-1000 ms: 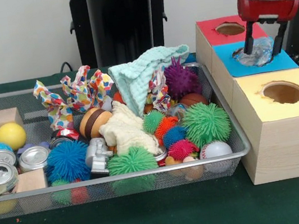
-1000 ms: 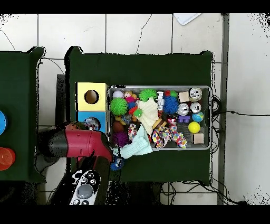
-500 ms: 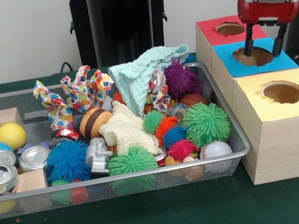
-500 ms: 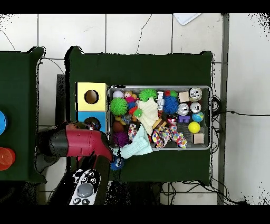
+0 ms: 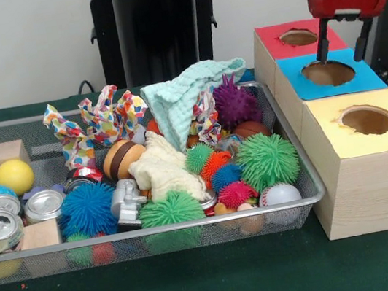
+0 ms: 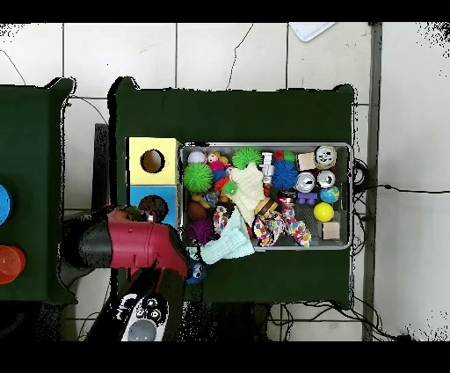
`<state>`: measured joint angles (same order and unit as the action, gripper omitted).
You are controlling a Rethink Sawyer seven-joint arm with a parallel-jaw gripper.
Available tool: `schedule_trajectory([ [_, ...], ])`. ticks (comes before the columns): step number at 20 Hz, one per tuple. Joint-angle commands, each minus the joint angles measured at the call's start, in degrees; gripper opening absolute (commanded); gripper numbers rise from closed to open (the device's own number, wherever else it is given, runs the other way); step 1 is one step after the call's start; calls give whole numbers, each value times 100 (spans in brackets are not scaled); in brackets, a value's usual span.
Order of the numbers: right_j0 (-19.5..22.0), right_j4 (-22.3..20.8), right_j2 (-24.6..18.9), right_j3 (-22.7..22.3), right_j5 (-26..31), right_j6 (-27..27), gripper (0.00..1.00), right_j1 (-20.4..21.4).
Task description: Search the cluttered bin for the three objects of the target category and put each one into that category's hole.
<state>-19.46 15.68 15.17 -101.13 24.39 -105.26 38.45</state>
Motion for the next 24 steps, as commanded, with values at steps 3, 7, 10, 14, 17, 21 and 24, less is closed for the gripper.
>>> schedule_trajectory([
  [3, 523, -321, -366, -1180, 508, -189, 100, 763],
  [7, 1511, -695, -667, -1885, 219, 820, 100, 1214],
  [10, 2609, -1181, -1248, -2372, -426, 1445, 100, 1286],
  [14, 4035, -2169, -2028, -2471, -1086, 1824, 100, 965],
  [17, 4859, -3111, -2485, -2190, -1406, 1810, 100, 428],
  [21, 5360, -4075, -2754, -1592, -1342, 1629, 100, -144],
  [24, 5579, -4462, -3042, -1312, -1110, 1477, 100, -332],
])
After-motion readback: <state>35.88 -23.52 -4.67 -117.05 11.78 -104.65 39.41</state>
